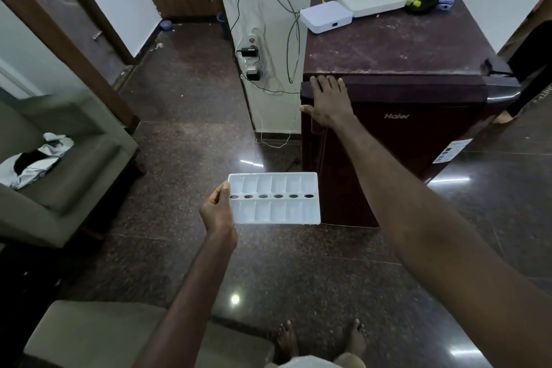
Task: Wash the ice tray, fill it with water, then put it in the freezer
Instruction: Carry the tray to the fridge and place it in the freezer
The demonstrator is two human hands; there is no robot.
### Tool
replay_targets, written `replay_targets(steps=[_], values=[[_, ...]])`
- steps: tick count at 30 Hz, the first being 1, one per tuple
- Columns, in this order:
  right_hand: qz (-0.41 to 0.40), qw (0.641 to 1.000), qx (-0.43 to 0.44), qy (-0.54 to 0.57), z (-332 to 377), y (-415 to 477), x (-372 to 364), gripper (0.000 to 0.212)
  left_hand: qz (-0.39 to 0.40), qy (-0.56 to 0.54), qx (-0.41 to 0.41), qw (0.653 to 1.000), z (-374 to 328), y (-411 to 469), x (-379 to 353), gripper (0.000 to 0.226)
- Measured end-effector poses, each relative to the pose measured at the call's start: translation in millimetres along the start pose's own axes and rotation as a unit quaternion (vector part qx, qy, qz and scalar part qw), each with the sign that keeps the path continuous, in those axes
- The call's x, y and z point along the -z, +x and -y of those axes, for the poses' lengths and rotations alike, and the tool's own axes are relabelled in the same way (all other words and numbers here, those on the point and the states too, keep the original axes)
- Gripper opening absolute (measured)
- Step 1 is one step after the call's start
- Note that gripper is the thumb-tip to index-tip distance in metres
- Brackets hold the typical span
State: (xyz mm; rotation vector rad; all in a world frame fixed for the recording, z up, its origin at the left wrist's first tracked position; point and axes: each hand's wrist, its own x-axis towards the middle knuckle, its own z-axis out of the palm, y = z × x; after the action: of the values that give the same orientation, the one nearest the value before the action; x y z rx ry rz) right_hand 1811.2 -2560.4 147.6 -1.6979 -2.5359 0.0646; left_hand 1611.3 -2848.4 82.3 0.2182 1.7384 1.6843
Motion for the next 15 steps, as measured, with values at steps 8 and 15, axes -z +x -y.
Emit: replay_targets(steps=[8, 15], values=[[-0.110, 0.992, 0.026, 0.053, -3.2, -34.5, -18.0, 0.069, -0.005, -0.018, 0.000, 1.000, -7.8, 5.9, 4.8, 0.021], [-0.175, 0.980, 0.051, 0.079, -5.2, -110.7, -26.0, 0.054, -0.008, -0.009, -0.004, 1.000, -13.0, 0.1, 21.3, 0.026]])
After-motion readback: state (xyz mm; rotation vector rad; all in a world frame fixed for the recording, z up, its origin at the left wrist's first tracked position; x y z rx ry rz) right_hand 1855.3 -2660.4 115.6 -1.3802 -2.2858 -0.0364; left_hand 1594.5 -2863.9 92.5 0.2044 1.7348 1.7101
